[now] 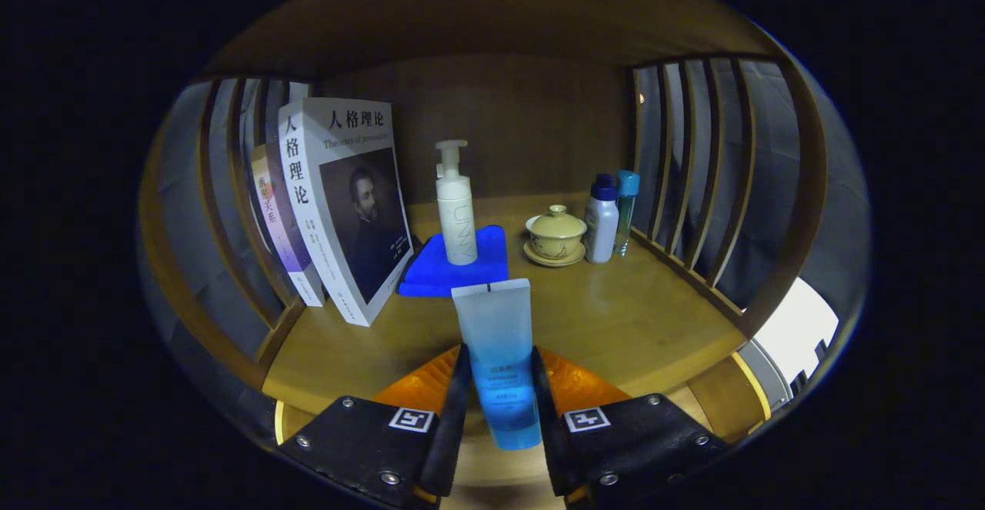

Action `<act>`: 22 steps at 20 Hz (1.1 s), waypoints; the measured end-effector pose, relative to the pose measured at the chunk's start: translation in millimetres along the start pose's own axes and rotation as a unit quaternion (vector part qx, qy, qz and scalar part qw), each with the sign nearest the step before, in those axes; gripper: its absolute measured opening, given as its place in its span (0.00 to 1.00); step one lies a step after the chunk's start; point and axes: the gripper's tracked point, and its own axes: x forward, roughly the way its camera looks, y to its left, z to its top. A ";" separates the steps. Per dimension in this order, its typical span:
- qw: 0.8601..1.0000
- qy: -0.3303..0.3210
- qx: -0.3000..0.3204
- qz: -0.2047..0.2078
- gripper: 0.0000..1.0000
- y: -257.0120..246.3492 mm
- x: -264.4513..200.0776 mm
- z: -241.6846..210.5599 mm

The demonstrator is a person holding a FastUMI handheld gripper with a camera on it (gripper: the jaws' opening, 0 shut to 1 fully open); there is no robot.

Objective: Pull open the drawer, take out the items inside it, and place them on the countertop above the cabinet.

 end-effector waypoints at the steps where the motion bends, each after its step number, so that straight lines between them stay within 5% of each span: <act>1: 1.000 0.004 0.000 0.001 0.47 -1.5 4.9 -0.4; 8: 1.000 0.001 0.008 0.028 0.55 3.7 23.2 -7.9; 13: 0.996 -0.073 0.011 0.041 0.94 3.3 -17.1 11.4; 22: 0.984 -0.178 0.004 0.028 0.94 -15.4 -121.2 13.1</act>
